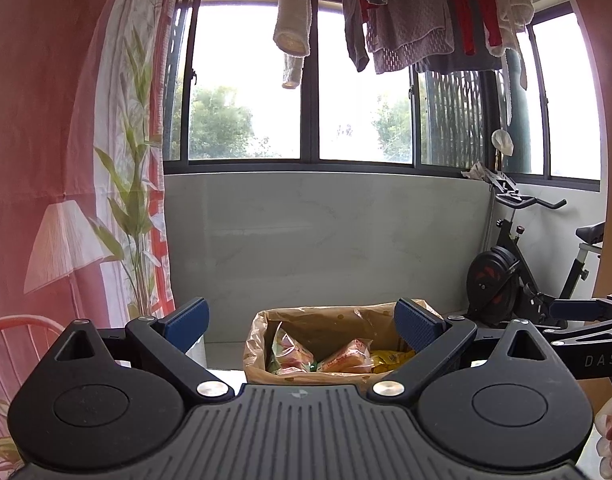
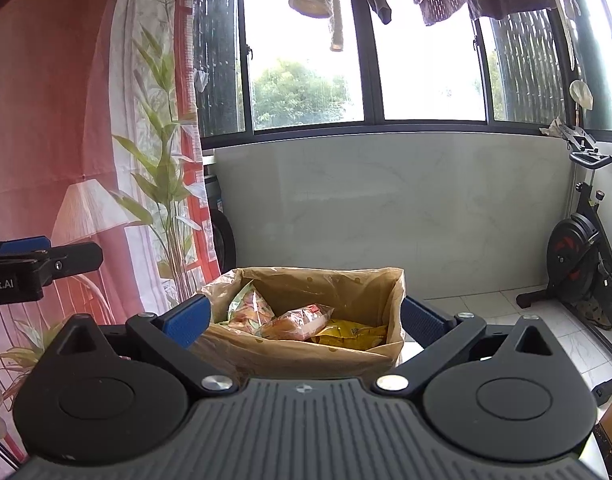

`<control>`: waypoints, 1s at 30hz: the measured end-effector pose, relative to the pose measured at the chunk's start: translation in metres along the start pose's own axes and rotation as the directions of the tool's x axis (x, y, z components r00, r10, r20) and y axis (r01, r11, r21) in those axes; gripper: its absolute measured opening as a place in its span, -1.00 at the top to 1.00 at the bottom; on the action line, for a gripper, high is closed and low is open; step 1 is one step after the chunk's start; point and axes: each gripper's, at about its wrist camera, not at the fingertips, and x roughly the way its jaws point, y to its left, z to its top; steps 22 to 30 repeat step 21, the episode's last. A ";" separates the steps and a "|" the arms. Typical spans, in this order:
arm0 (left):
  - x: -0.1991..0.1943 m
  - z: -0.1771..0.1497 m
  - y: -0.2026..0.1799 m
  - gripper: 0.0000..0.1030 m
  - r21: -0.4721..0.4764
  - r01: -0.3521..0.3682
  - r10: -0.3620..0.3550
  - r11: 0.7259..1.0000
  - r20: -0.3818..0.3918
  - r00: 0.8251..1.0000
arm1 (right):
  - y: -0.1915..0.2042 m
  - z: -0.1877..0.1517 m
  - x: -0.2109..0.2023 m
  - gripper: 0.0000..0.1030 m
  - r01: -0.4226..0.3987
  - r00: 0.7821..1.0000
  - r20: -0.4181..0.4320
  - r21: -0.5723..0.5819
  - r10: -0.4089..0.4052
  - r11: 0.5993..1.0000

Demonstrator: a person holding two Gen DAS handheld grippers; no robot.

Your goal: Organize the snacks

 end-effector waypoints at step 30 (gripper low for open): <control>0.007 -0.005 0.010 -0.94 -0.036 0.001 -0.002 0.999 -0.016 1.000 | 0.001 -0.005 0.003 -1.00 -0.010 1.000 -0.014 -0.002 0.010 1.000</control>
